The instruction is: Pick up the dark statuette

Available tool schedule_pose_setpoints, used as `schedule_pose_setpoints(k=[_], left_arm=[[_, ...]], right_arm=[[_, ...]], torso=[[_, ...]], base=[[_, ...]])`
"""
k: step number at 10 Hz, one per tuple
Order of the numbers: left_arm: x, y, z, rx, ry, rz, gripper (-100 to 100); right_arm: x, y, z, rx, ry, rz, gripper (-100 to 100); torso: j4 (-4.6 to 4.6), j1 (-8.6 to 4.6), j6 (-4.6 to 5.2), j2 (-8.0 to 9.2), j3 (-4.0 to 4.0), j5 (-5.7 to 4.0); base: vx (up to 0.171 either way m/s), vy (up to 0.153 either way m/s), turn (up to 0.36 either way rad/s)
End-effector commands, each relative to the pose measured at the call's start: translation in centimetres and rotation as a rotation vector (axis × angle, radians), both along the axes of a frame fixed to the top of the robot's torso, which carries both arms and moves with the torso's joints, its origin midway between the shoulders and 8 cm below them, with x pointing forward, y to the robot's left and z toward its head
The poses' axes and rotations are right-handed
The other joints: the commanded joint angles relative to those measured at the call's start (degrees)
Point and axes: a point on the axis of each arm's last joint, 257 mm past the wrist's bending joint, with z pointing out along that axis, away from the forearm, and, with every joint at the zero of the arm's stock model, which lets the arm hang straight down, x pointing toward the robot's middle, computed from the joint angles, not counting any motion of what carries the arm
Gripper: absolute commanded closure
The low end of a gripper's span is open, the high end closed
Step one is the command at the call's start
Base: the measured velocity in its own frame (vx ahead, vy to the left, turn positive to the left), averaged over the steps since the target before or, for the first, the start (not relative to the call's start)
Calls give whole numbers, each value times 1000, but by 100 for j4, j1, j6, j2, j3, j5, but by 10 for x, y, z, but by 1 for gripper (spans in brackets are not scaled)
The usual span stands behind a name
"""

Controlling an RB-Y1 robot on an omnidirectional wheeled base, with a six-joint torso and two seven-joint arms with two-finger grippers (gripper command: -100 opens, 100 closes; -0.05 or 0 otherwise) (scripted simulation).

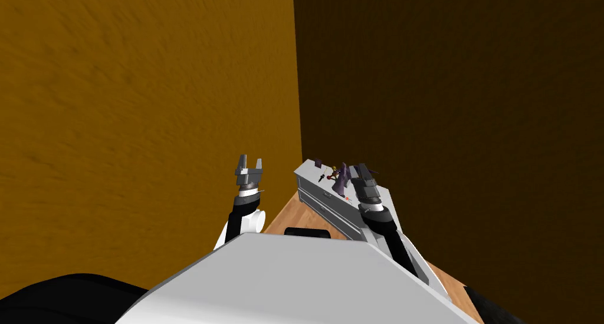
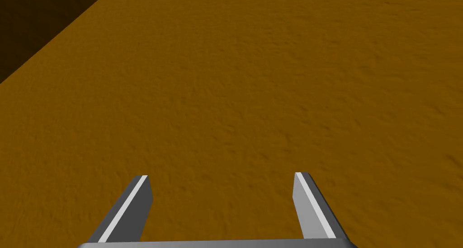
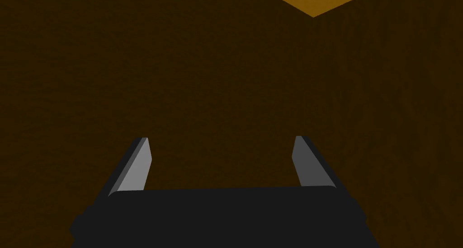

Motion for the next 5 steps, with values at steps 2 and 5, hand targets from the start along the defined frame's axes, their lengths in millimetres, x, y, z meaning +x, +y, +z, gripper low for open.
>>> schedule_pose_setpoints(k=[2, 5], left_arm=[[0, 0, 0, 0, 0, 0, 0], [0, 0, 0, 0, 0, 0, 0]], right_arm=[[5, 8, -24, -147, 50, -16, -100], [11, 13, -63, -364, 112, -40, -100]], torso=[[0, 10, 0, -2, -1, 2], [-1, 10, -1, -3, -2, 2]], base=[[16, 80, 98], [15, 73, 131]])
